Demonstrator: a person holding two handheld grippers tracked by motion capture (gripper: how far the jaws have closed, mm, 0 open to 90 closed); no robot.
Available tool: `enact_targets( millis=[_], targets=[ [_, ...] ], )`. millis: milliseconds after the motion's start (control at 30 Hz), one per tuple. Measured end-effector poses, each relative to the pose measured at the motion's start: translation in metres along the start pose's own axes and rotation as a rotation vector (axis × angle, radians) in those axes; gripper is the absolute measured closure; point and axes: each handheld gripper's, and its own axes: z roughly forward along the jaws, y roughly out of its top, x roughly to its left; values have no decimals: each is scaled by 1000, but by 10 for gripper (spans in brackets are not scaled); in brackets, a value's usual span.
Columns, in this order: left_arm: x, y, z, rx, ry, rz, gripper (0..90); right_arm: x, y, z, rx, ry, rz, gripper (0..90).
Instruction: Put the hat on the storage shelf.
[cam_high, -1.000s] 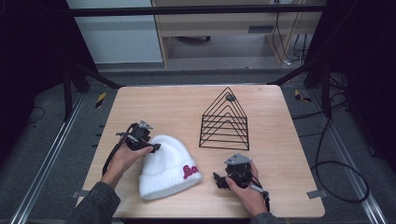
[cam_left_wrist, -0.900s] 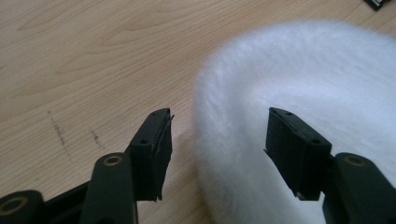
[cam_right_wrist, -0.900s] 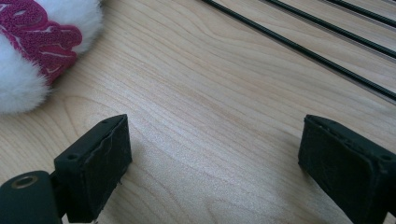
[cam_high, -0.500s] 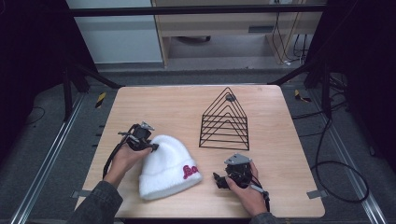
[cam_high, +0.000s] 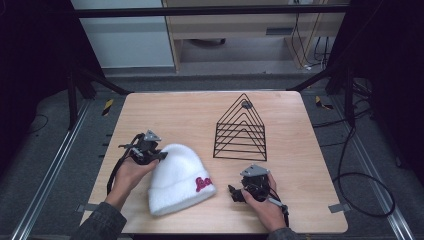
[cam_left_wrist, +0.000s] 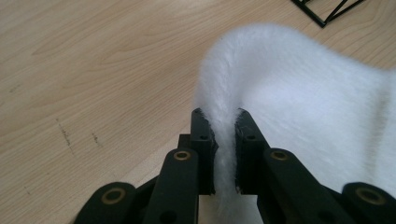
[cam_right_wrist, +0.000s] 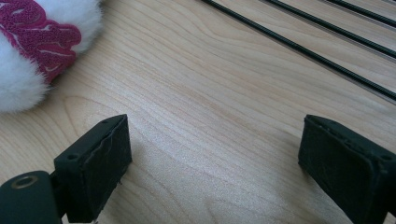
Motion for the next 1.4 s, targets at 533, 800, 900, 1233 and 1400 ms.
enact_targets(
  millis=[533,800,900,1233,1400],
  targets=[
    [-14,4,-33,-86,-6,40,810,0,0,0,0,0,0,97],
    [-19,13,-51,-151,-5,46,814,0,0,0,-1,-1,0,96],
    [-21,17,-58,-180,-6,54,815,0,0,0,-1,-1,0,96],
    [-35,38,-87,-251,11,106,816,0,0,0,-1,-1,2,96],
    [-43,51,-99,-277,9,144,817,0,0,0,0,-1,1,96]
  ],
)
